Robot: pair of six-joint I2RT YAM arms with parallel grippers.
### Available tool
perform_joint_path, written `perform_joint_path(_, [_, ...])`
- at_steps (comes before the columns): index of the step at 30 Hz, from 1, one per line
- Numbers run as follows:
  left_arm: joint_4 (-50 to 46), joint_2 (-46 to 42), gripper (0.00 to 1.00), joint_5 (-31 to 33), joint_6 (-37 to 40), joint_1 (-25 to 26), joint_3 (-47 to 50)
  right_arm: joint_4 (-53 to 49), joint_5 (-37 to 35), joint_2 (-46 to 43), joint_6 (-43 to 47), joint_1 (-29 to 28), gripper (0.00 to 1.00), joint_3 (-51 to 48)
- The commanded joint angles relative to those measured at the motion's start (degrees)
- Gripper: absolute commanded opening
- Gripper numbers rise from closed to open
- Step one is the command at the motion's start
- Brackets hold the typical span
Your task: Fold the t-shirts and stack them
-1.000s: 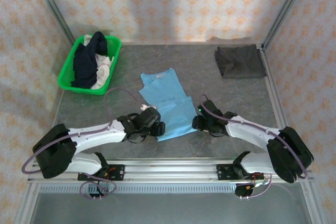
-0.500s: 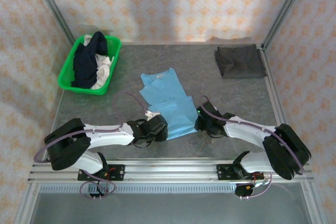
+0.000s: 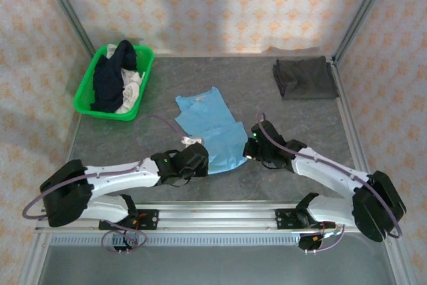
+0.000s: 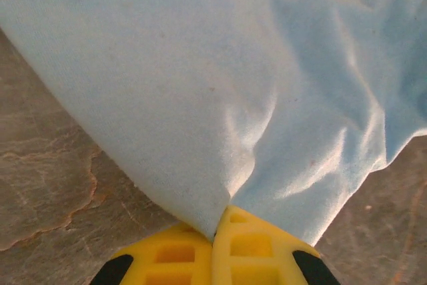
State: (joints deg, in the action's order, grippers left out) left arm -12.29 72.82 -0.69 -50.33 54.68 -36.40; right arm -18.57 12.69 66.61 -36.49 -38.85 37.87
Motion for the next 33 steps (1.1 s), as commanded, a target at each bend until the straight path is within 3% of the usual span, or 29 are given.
perform_joint_path(1, [-5.38,-3.05,0.00,2.60,2.68,-3.42,-2.67,-5.11,-3.95,-0.47,1.85,-0.26,0.00,6.83])
perform_joint_path(5, [-8.01,-2.71,0.00,0.66,5.71,-8.91,-6.09,-7.53,-6.12,4.52,3.85,0.41,0.00,15.72])
perform_joint_path(11, [-8.81,0.52,0.00,-4.90,9.54,-19.69,-12.56,-8.88,-3.79,17.37,5.41,4.51,0.00,29.90])
perform_joint_path(17, [-7.60,10.43,0.00,-14.81,12.71,-30.28,-19.58,-11.03,-0.54,31.14,5.80,8.61,0.00,44.26])
perform_joint_path(24, [-8.43,22.85,0.00,-19.05,15.32,-39.46,-28.89,-12.89,3.83,48.94,6.51,11.67,0.00,60.50])
perform_joint_path(28, [-12.16,32.65,0.00,-22.03,17.44,-42.62,-39.36,-16.45,4.85,57.39,7.49,12.48,0.03,71.19])
perform_joint_path(29, [-12.81,34.72,0.03,-23.30,17.44,-43.29,-41.37,-16.84,4.48,58.71,7.62,12.49,0.08,73.28])
perform_joint_path(31, [-13.41,38.97,0.27,-23.52,17.60,-44.22,-45.63,-19.06,4.30,62.31,8.04,13.13,0.11,79.09])
perform_joint_path(33, [-14.95,42.38,0.35,-22.75,17.45,-45.28,-50.42,-21.37,3.93,66.18,8.05,13.96,0.15,84.92])
